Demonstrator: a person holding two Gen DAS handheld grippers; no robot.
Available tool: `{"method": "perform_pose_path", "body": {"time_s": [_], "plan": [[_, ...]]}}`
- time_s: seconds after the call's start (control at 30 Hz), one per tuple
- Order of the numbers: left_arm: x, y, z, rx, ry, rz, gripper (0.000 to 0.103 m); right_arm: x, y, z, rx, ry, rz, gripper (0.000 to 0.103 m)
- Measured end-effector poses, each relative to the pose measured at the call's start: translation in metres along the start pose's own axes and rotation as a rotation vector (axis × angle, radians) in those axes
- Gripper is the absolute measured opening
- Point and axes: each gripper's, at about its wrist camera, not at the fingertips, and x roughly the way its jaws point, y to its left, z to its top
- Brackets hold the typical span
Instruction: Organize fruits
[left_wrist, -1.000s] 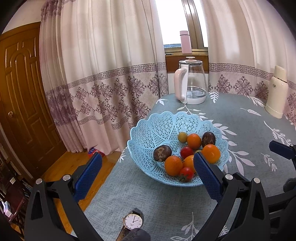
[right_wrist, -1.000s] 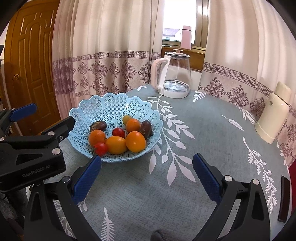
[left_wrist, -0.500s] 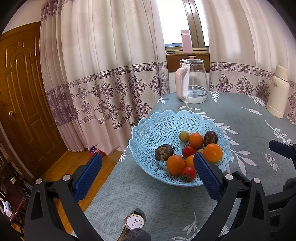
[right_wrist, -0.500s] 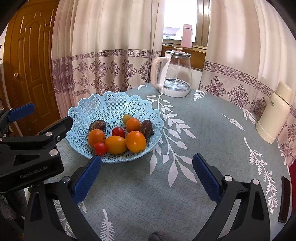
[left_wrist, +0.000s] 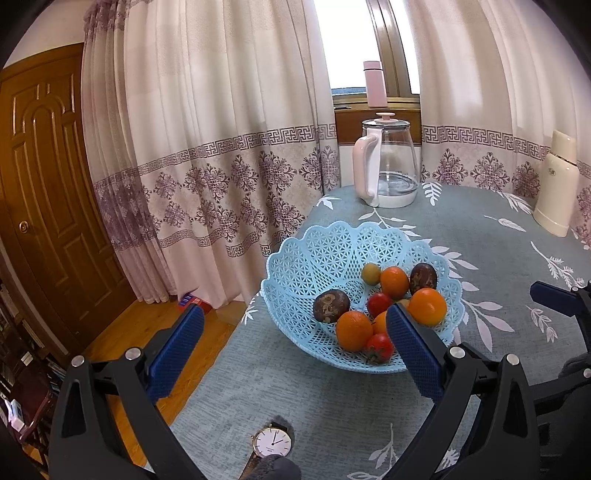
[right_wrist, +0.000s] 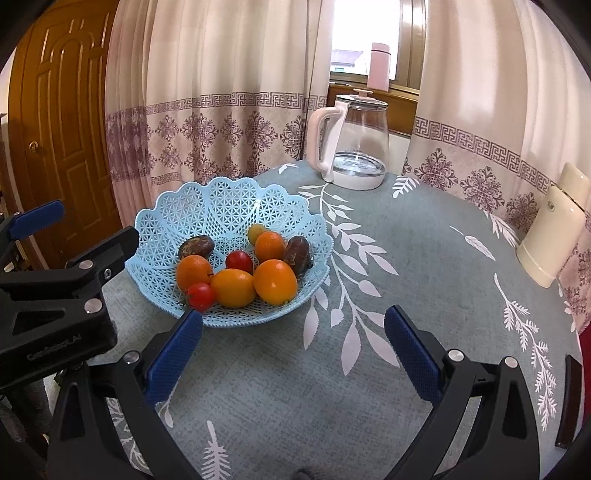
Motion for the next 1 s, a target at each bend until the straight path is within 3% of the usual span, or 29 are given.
{"method": "perform_pose_path", "body": {"time_s": [0.4, 1.0], "plan": [[0.000, 0.003, 0.002, -0.004, -0.001, 0.006, 0.100, 0.006, 0.004, 0.002, -0.010, 0.008, 0.016, 0.098], [-0.004, -0.004, 0.002, 0.011, -0.005, 0.010, 0.100, 0.005, -0.010, 0.000, 0.006, 0.023, -0.038, 0.098]]}}
